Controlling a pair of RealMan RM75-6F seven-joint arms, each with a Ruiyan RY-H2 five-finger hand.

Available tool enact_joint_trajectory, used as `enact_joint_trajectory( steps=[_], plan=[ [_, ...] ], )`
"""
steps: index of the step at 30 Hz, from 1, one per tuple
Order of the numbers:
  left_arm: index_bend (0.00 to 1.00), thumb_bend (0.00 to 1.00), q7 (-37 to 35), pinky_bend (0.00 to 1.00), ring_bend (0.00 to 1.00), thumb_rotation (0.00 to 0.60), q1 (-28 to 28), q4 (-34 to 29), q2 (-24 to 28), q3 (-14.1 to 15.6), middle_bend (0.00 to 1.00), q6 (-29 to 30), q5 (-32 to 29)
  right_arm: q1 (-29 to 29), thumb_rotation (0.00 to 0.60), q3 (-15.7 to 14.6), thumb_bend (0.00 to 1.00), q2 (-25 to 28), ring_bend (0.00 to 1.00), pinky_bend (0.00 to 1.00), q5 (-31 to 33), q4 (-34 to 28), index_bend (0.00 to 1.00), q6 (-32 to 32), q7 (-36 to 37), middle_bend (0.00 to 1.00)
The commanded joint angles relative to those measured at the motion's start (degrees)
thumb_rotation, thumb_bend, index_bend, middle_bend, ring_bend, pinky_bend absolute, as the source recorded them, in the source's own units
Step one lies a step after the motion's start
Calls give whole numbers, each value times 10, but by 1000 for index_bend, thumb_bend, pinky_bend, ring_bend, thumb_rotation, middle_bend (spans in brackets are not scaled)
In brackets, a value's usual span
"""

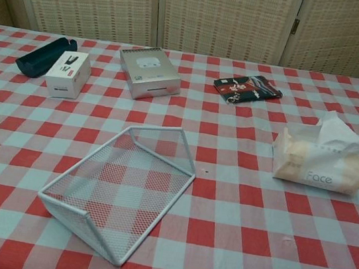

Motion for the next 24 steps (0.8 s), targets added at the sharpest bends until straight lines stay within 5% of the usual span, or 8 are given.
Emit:
enact_joint_trajectory(
  steps=[1, 10, 15, 24],
  plan=[
    [234, 470, -1, 578, 384, 600, -1, 0, 1, -1, 358, -1, -1, -1, 600, 1, 127, -8, 175, 476, -8, 11, 200, 9, 0, 311],
    [234, 469, -4, 578, 384, 600, -1, -2, 3, 3, 358, -1, 6, 0, 600, 10, 128, -27, 254, 721, -13, 42, 232, 20, 4, 323],
    [234, 469, -12, 581, 384, 600, -3, -5, 6, 2, 362, -7, 0, 6, 600, 25, 127, -68, 385, 823, -23, 104, 278, 39, 3, 469],
    [234, 469, -5, 582, 384, 600, -7, -5, 4, 3, 372, -17, -1, 59, 600, 78, 127, -137, 449, 882, 35, 185, 274, -22, 21, 532]
  ],
)
